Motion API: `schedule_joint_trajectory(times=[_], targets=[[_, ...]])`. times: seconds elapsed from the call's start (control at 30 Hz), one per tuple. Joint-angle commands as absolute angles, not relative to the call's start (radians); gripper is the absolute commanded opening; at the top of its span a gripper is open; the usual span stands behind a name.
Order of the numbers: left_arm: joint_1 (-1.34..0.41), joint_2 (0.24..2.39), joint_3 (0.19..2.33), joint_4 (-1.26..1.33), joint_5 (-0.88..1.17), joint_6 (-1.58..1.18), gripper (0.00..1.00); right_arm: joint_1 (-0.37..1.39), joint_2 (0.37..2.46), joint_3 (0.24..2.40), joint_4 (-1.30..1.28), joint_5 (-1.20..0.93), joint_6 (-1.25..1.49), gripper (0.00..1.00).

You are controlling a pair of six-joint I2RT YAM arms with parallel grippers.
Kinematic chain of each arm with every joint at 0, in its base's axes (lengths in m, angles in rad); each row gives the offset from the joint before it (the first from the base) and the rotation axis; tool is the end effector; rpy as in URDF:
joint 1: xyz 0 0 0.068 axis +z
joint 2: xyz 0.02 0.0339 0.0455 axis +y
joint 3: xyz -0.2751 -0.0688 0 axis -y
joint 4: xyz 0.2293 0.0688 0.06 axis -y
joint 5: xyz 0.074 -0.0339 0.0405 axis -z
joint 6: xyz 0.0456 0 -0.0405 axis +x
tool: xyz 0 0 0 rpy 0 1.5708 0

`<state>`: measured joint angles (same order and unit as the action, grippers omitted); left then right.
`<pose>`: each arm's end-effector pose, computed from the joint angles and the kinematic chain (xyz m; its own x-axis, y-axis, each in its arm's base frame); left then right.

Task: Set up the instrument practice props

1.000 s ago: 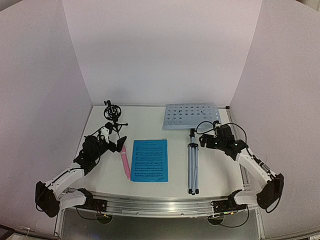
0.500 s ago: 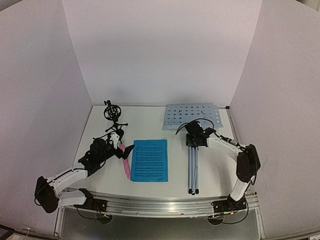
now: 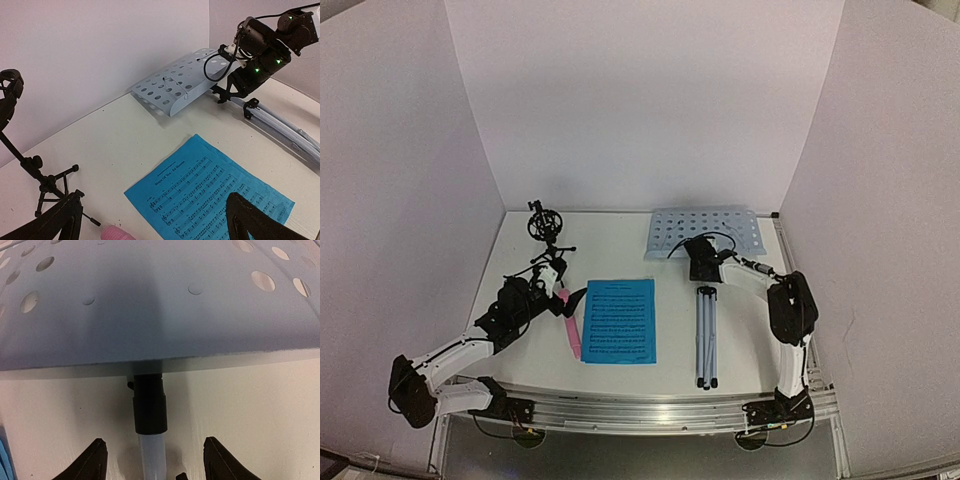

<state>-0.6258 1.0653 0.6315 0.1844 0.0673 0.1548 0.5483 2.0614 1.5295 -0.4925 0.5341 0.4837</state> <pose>0.1894 -0.1406 0.2828 -0.0994 0.2616 -0.9600 0.6605 0.7390 0.1330 0.3846 0.2077 0.1948 -0.7492 0.0115 -0.6623 0.1418 0.9795 -0.1434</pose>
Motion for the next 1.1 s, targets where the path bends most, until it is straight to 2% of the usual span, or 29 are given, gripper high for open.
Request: schedule_joint_trajectory(times=[0.0,0.43,0.73,0.8,1.07], targets=[[-0.630,1.050,0.626,0.238,0.056,0.179,1.00,0.542,2.094,1.523,-0.454,0.498,0.540,0.63],[-0.630,1.055,0.615,0.274,0.041,0.195,1.00,0.499,2.163,1.488,-0.417,0.432,0.573,0.60],[-0.629,1.056,0.611,0.304,0.015,0.233,1.00,0.490,2.218,1.471,-0.397,0.390,0.620,0.48],[-0.629,1.057,0.610,0.311,0.011,0.243,1.00,0.489,2.224,1.467,-0.397,0.382,0.631,0.42],[-0.629,1.059,0.618,0.316,0.010,0.257,1.00,0.473,2.199,1.441,-0.379,0.370,0.662,0.01]])
